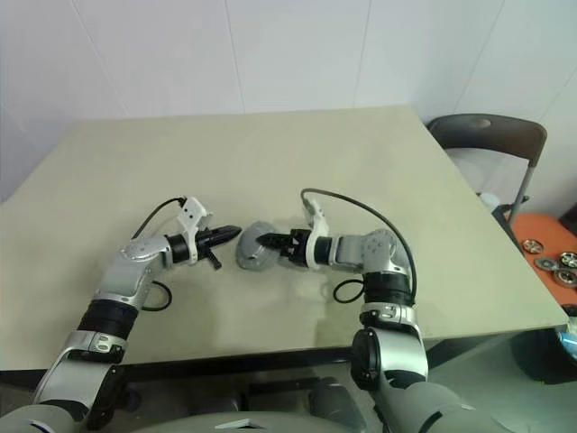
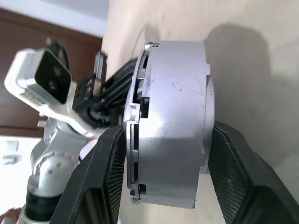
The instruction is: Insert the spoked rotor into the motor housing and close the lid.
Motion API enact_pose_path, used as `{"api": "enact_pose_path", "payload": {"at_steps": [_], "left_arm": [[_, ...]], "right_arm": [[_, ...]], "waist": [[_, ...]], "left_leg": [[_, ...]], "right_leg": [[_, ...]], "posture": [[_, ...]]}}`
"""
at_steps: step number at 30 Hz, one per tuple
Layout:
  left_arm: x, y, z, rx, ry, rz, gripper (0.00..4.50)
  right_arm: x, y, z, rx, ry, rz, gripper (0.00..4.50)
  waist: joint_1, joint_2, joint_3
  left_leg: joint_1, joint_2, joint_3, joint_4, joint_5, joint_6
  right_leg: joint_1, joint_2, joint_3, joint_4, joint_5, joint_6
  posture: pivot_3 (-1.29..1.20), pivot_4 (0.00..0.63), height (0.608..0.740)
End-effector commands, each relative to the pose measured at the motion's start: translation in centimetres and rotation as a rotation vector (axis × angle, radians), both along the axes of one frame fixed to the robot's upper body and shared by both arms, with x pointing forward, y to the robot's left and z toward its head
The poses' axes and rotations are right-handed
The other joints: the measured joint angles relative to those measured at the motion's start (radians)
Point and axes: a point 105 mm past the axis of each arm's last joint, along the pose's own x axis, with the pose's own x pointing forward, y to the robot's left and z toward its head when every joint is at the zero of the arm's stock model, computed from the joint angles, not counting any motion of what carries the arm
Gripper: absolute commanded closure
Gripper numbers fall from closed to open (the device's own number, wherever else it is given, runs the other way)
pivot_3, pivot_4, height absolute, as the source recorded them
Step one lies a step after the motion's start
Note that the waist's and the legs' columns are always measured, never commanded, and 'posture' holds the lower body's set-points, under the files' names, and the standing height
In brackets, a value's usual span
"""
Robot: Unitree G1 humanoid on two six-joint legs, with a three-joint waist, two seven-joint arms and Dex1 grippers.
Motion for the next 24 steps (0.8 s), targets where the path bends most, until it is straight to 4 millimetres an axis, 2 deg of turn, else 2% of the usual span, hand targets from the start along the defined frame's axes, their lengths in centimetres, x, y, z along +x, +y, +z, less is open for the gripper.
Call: {"api": "enact_pose_path", "payload": {"at_steps": [1, 3, 8, 13, 18, 19, 21, 24], "left_arm": [[0.3, -0.2, 1.8, -0.071, -0.031, 0.024, 4.50], [0.8, 0.3, 2.1, -0.123, -0.003, 0.085, 4.50], [1.9, 0.6, 3.1, -0.311, 0.079, 0.197, 4.50], [2.2, -0.4, 4.9, -0.547, 0.144, 0.208, 4.50], [2.0, -1.8, 5.9, -0.723, 0.218, 0.172, 4.50], [2.0, -1.9, 6.3, -0.758, 0.220, 0.167, 4.10], [2.0, -2.1, 6.9, -0.813, 0.224, 0.159, 3.61], [2.0, -1.9, 7.5, -0.875, 0.230, 0.159, 2.63]], "right_arm": [[1.2, 0.5, 3.3, 0.090, -0.112, 0.001, 2.32], [1.5, 0.3, 3.5, 0.104, -0.120, -0.011, 2.32], [2.5, 0.2, 5.6, 0.232, -0.163, -0.062, 2.32], [2.7, 0.6, 6.0, 0.281, -0.171, -0.080, 2.32], [2.9, 0.8, 6.6, 0.327, -0.186, -0.105, 2.32], [3.0, 0.9, 6.6, 0.332, -0.187, -0.113, 2.32], [3.2, 0.9, 6.6, 0.338, -0.186, -0.124, 2.32], [3.3, 0.9, 6.5, 0.347, -0.185, -0.134, 2.32]], "waist": [[0.000, 0.000, 0.000], [-0.001, 0.000, 0.000], [0.000, 0.000, 0.000], [0.000, 0.000, 0.000], [-0.001, 0.000, 0.000], [0.000, 0.000, 0.000], [0.000, 0.000, 0.001], [0.000, 0.000, 0.000]], "left_leg": [[0.000, 0.000, 0.000, 0.000, 0.000, 0.000], [0.000, 0.000, 0.000, 0.000, 0.000, 0.000], [0.001, 0.000, 0.000, 0.002, 0.000, 0.000], [0.001, -0.001, 0.000, 0.002, 0.000, 0.000], [0.001, -0.001, -0.001, 0.002, 0.000, 0.000], [0.001, -0.001, -0.001, 0.002, 0.000, 0.000], [0.001, -0.001, -0.001, 0.002, 0.000, 0.000], [0.001, -0.001, -0.001, 0.002, 0.000, 0.000]], "right_leg": [[0.000, 0.000, 0.000, 0.000, 0.000, 0.000], [0.000, 0.000, 0.000, 0.000, 0.000, 0.000], [0.000, 0.000, 0.000, 0.002, 0.000, 0.000], [0.000, 0.000, 0.000, 0.002, 0.000, 0.000], [0.000, 0.000, -0.001, 0.003, 0.000, 0.000], [0.000, 0.000, -0.001, 0.003, 0.000, 0.000], [0.001, 0.000, -0.001, 0.003, 0.000, 0.000], [0.001, 0.000, -0.001, 0.003, 0.000, 0.000]], "posture": [[0.00, 0.000, 0.740], [0.00, 0.000, 0.740], [0.00, 0.000, 0.740], [0.00, 0.000, 0.740], [0.00, 0.000, 0.740], [0.00, 0.000, 0.740], [0.00, 0.000, 0.740], [0.00, 0.000, 0.740]]}}
